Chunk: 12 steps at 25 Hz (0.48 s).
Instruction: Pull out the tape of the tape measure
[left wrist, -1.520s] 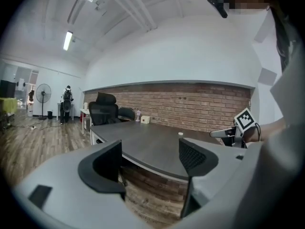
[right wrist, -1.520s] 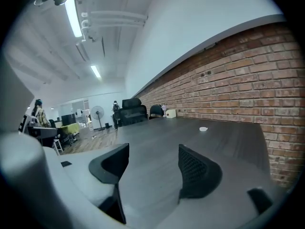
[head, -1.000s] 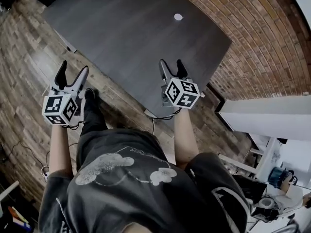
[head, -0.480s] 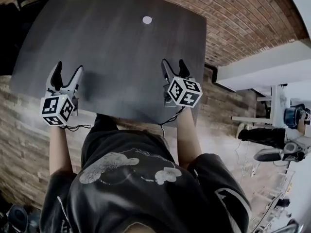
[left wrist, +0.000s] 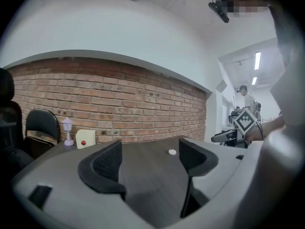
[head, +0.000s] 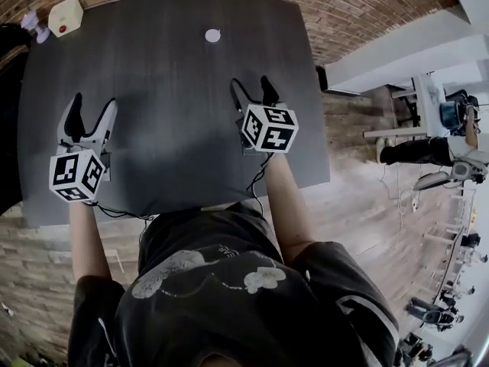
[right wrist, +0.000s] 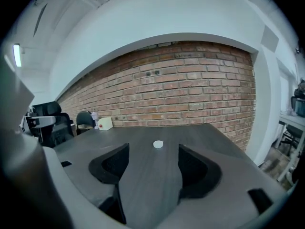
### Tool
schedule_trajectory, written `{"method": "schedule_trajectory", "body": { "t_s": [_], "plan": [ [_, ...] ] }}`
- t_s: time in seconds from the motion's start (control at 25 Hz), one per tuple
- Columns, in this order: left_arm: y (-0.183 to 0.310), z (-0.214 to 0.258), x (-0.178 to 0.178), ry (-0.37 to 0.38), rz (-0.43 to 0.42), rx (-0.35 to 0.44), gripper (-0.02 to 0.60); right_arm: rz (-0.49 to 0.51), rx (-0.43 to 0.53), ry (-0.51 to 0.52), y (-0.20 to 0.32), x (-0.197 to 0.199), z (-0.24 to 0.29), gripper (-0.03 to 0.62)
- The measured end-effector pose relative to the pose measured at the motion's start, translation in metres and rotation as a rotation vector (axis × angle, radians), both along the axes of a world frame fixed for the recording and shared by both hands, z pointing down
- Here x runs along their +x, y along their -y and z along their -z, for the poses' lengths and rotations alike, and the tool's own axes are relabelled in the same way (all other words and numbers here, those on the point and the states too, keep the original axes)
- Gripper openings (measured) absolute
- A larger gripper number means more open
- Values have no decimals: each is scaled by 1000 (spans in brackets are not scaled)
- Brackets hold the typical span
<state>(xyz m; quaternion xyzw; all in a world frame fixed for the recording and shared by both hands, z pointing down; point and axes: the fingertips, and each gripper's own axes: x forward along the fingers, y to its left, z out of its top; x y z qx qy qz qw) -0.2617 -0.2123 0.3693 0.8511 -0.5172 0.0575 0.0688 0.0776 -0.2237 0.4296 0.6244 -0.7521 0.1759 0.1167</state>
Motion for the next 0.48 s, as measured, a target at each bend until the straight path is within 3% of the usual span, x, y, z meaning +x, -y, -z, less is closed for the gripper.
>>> {"method": "schedule_trajectory", "body": {
  "t_s": [0.2,0.48],
  "plan": [
    [53,3,-12,9,-35,9,367,-12,-9,-33,39,-33,-8,311],
    [115,-15,-11,18,-72,-11,367,-93,-65,-28,100,-44,-36,311]
  ]
}}
